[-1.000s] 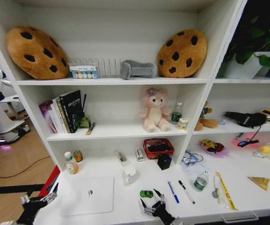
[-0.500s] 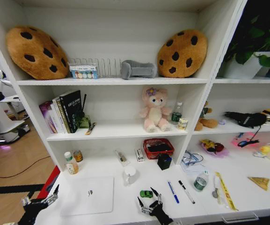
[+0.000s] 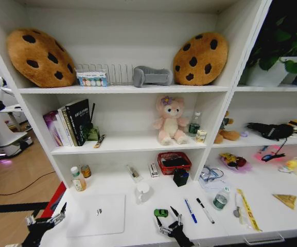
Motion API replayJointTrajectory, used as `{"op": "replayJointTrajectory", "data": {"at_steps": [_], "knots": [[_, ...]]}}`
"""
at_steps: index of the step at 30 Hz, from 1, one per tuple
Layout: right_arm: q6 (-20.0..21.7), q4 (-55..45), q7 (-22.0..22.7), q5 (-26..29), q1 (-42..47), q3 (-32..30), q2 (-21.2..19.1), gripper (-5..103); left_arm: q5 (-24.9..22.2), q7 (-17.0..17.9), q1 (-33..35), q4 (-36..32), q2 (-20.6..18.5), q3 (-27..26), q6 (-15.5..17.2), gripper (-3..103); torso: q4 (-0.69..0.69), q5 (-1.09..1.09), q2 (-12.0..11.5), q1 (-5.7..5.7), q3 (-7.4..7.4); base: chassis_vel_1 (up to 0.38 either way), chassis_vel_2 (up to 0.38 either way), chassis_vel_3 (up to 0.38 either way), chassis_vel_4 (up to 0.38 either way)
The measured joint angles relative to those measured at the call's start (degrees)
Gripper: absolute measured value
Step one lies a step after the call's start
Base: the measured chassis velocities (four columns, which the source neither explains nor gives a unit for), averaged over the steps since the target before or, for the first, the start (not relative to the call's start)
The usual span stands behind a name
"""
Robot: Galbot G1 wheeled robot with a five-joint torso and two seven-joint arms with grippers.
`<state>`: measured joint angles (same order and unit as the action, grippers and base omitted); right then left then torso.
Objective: Organize the objects on the table.
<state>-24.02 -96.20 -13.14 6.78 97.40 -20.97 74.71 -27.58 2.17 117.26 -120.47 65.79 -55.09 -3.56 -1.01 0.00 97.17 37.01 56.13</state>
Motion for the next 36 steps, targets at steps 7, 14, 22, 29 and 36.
{"op": "replayJointTrajectory", "data": {"at_steps": [7, 14, 22, 29, 36], "knots": [[-0.41, 2.25, -0.58, 0.19, -1.53, 0.40, 0.97, 100, 0.20, 0.02, 0.01, -0.27, -0.09, 0.06, 0.08, 100, 0.00, 0.00, 0.00, 0.00, 0.00, 0.000, 0.000, 0.000, 0.000], [-0.41, 3.28, -0.60, 0.83, -2.74, 0.46, 0.96, 100, 0.37, 0.10, -0.05, -0.32, -0.37, 0.25, 0.25, 100, 0.00, 0.00, -0.01, 0.00, 0.00, 0.000, 0.000, 0.000, 0.000], [0.22, 4.49, -0.56, 1.78, -3.57, 0.73, 0.85, 100, 0.45, 0.17, 0.10, -0.50, -0.25, 0.60, 0.35, 100, 0.00, 0.00, -0.01, 0.00, 0.00, 0.000, 0.000, 0.000, 0.000], [1.58, 4.92, 0.43, 1.77, -4.48, 1.24, 0.45, 100, 0.51, 0.20, -0.05, -0.60, -0.35, 0.63, 0.34, 100, 0.00, 0.00, -0.01, 0.00, 0.00, 0.000, 0.000, 0.000, 0.000], [1.99, 5.33, 1.06, 1.84, -5.00, 1.37, 0.08, 100, 0.46, 0.22, -0.01, -0.46, -0.33, 0.60, 0.21, 100, 0.00, 0.00, -0.01, 0.00, 0.00, 0.000, 0.000, 0.000, 0.000]]}}
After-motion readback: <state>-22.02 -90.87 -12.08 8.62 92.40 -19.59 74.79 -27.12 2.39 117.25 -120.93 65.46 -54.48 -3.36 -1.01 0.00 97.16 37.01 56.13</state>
